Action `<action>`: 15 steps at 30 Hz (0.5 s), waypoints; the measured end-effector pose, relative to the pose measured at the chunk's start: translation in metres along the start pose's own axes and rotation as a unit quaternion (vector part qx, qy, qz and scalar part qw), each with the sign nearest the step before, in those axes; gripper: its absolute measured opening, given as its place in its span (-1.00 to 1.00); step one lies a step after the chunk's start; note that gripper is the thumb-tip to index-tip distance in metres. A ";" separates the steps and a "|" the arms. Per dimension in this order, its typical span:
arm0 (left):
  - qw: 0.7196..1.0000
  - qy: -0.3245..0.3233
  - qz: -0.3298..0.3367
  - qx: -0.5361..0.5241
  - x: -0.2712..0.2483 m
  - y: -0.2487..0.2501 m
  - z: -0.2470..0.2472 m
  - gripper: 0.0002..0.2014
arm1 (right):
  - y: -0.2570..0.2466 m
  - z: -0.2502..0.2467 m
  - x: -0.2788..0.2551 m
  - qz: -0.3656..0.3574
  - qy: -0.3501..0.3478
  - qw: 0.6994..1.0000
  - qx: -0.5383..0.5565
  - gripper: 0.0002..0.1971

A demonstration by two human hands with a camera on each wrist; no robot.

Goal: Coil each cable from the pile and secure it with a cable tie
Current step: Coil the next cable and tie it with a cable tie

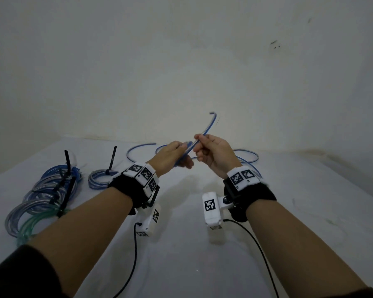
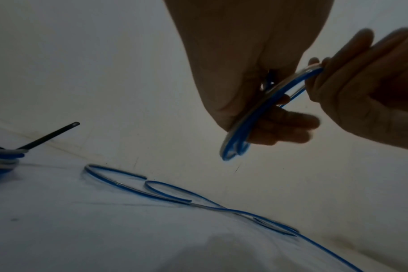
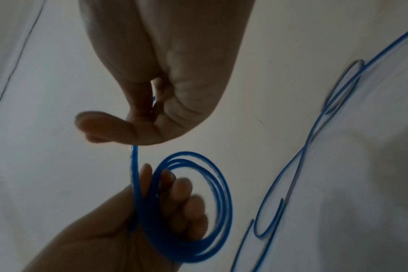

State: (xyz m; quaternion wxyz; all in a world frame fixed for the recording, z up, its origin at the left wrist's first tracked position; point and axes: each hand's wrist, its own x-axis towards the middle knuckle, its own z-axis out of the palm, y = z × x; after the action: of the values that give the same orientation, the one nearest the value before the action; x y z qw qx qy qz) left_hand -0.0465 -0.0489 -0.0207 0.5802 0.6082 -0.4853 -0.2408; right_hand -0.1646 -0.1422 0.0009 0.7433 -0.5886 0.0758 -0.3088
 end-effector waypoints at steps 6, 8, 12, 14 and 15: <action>0.994 -0.072 -0.080 -0.015 -0.002 0.007 -0.004 -0.57 | 0.003 -0.015 0.011 0.006 0.116 0.993 0.006 -0.80; 0.991 -0.086 -0.100 -0.010 -0.004 0.011 -0.006 -0.57 | 0.006 -0.020 0.012 0.012 0.145 0.989 0.000 -0.78; 0.986 -0.122 -0.110 0.000 -0.007 0.016 -0.011 -0.57 | 0.010 -0.026 0.016 0.026 0.198 0.980 0.005 -0.74; 0.985 -0.131 -0.115 0.001 -0.009 0.017 -0.012 -0.58 | 0.012 -0.027 0.017 0.037 0.218 0.975 -0.002 -0.74; 0.984 -0.135 -0.118 -0.001 -0.009 0.017 -0.013 -0.59 | 0.012 -0.028 0.017 0.043 0.225 0.973 0.007 -0.74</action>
State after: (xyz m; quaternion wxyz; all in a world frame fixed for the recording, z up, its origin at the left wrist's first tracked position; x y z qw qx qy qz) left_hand -0.0448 -0.0321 -0.0041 0.4774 0.6224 -0.4836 -0.3884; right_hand -0.1594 -0.1736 -0.0145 0.7238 -0.4952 0.2642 -0.4013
